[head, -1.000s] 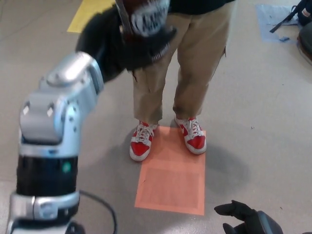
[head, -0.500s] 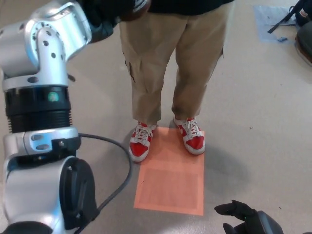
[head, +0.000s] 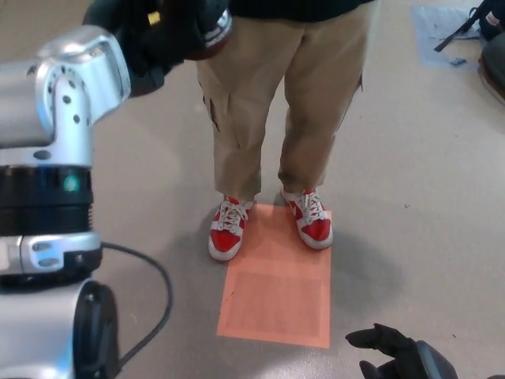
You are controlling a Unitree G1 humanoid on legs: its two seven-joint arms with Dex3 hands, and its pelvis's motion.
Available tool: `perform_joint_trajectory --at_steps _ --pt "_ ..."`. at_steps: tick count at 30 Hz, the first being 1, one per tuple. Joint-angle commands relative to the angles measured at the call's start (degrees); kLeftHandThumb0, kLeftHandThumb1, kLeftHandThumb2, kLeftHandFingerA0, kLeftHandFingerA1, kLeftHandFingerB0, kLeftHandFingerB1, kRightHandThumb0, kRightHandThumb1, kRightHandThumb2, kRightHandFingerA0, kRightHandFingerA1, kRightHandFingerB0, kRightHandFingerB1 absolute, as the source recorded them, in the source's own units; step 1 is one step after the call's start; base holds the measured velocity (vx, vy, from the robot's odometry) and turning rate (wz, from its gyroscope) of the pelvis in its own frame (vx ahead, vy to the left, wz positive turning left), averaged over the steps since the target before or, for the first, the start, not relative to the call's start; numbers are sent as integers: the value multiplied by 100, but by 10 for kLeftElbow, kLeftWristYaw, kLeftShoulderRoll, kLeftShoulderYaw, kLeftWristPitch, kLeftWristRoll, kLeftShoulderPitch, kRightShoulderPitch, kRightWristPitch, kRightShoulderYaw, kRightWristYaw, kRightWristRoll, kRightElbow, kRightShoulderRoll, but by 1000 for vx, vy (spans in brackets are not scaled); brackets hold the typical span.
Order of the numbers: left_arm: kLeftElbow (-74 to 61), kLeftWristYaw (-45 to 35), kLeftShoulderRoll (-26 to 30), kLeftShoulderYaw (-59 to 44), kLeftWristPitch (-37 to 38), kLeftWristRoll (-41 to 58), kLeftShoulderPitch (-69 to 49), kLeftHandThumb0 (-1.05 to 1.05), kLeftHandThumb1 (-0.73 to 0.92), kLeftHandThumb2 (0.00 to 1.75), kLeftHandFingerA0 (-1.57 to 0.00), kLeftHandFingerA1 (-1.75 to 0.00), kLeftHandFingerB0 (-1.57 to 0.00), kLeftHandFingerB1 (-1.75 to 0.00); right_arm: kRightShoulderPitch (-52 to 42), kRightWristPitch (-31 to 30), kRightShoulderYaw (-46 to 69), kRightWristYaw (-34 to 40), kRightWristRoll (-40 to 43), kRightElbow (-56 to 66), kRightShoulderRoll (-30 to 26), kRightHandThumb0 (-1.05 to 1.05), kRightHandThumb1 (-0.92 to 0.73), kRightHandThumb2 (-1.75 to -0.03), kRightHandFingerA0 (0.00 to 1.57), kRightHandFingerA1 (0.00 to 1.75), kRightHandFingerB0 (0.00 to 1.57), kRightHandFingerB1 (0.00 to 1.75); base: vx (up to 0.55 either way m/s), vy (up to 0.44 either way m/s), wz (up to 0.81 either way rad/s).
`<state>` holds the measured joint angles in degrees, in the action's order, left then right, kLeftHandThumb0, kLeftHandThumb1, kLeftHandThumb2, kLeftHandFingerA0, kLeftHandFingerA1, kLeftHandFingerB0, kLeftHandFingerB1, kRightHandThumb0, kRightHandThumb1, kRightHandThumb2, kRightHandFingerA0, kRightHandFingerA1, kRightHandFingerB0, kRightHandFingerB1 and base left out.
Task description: The robot recieved a bottle of protein shake from a person using its left hand and then shake the protein up and down 2 two times and hand it back to the person
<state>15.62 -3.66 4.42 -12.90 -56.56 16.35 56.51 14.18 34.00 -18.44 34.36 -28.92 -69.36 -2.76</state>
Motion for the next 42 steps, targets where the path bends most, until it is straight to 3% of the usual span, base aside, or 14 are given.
perform_joint_trajectory --at_steps 1,5,7,9,10,12,13,14,15,16,17,26,33,42 --pt "-17 -194 88 79 46 25 -54 -91 54 91 0 -1 0 0 14 2 9 -14 13 -2 -6 -29 -76 -64 96 55 72 51 0 0 0" --pt "-44 -234 133 136 94 -5 -77 -96 61 98 0 -1 0 0 26 5 11 -10 13 -4 -9 -27 -76 -64 97 54 72 52 0 0 0" --pt "-73 -231 158 180 136 -41 -103 -93 70 92 -2 -19 0 -13 35 4 16 -10 15 -4 -12 -26 -76 -65 95 54 71 52 0 0 0" --pt "-93 -220 169 199 158 -55 -126 -82 73 110 0 -28 -6 -21 40 2 19 -12 19 -5 -11 -26 -76 -65 94 54 71 52 0 0 0" --pt "-97 -169 169 224 237 -104 -183 -82 92 71 -26 -36 -16 -27 42 0 20 -20 19 -8 -11 -28 -77 -65 94 54 70 51 0 0 0" --pt "-93 -141 160 225 270 -113 -216 -79 92 71 -26 -35 -19 -28 44 -3 20 -23 19 -10 -11 -29 -78 -64 94 53 70 50 0 0 0" --pt "-87 -134 161 230 293 -121 -234 -80 81 103 -20 -44 -15 -39 42 -2 20 -24 18 -10 -11 -29 -78 -64 93 54 70 50 0 0 0" --pt "-66 -127 165 236 330 -134 -254 -79 80 102 -20 -44 -14 -39 43 -1 19 -20 16 -9 -10 -28 -76 -64 94 54 72 50 0 0 0" --pt "-46 -120 172 246 358 -148 -275 -78 90 68 -27 -31 -19 -27 44 2 18 -17 15 -10 -10 -26 -74 -65 95 54 74 52 0 0 0" --pt "-31 -114 179 256 377 -160 -292 -78 90 68 -27 -31 -19 -27 45 5 18 -15 14 -10 -10 -26 -74 -65 95 54 74 52 0 0 0" --pt "-24 -109 182 262 389 -168 -300 -81 73 99 -20 -42 -12 -38 47 5 18 -14 14 -11 -11 -26 -74 -66 96 55 74 52 0 0 0" --pt "136 58 217 356 580 -301 -380 -47 44 66 -29 -43 -17 -36 85 -26 26 -29 20 -13 -8 -32 -76 -63 83 52 57 43 0 0 0" --pt "280 146 203 398 662 -330 -385 -48 49 71 -31 -44 -11 -36 116 -141 -24 -31 -40 -25 -18 -38 -71 -61 47 47 41 37 0 0 0" --pt "377 200 177 402 708 -316 -363 -39 62 60 -35 -37 -11 -25 138 -177 -41 -46 -49 -30 -21 -42 -72 -60 42 50 39 38 0 0 0"
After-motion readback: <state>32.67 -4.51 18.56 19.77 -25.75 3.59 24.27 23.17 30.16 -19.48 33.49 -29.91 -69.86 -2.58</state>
